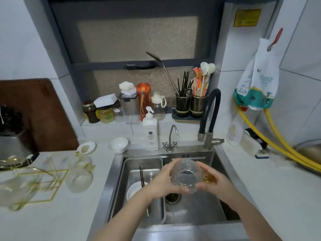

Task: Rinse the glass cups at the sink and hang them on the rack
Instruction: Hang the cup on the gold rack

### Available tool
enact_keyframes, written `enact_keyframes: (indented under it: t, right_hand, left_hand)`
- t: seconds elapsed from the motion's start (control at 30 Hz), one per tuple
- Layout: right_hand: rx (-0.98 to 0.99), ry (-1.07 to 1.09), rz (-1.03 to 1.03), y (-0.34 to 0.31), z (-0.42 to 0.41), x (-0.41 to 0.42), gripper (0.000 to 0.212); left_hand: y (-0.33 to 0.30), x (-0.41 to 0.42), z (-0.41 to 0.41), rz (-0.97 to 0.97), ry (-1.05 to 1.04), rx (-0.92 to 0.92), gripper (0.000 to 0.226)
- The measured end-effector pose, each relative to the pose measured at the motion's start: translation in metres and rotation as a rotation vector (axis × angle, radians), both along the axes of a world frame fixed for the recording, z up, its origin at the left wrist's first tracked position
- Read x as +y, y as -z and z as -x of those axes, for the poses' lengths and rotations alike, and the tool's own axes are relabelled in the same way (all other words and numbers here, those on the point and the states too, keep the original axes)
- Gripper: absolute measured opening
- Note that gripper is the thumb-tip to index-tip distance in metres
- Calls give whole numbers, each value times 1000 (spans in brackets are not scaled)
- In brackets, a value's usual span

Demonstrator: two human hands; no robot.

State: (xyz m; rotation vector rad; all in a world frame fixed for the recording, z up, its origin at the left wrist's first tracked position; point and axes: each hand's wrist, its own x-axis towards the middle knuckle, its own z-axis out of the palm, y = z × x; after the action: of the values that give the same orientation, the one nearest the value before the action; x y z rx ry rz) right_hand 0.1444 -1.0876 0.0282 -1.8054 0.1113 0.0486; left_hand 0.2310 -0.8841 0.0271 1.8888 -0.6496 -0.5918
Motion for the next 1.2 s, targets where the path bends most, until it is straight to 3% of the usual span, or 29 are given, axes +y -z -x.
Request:
enact_keyframes:
  t: [0.2, 0.37, 0.7, 0.97, 1.2]
  right_hand:
    - [-2, -20, 43, 2, -12, 21, 72]
    - [-16, -88, 56, -7, -31, 68, 76]
    - [-119, -311, 101, -5, -82, 269, 93]
    - [-161, -319, -26, 21, -108, 437, 94]
    - [-143, -283, 40, 44, -122, 526, 101]
  left_hand:
    - [2, 24, -2, 66, -86, 93, 104]
    - [-11, 75, -7, 87, -149, 40, 97]
    - [-21, 280, -20, -29, -283, -79, 105]
    - [-18, 422, -24, 108, -545, -1, 77]
    - [-6, 498, -53, 34, -476, 14, 72]
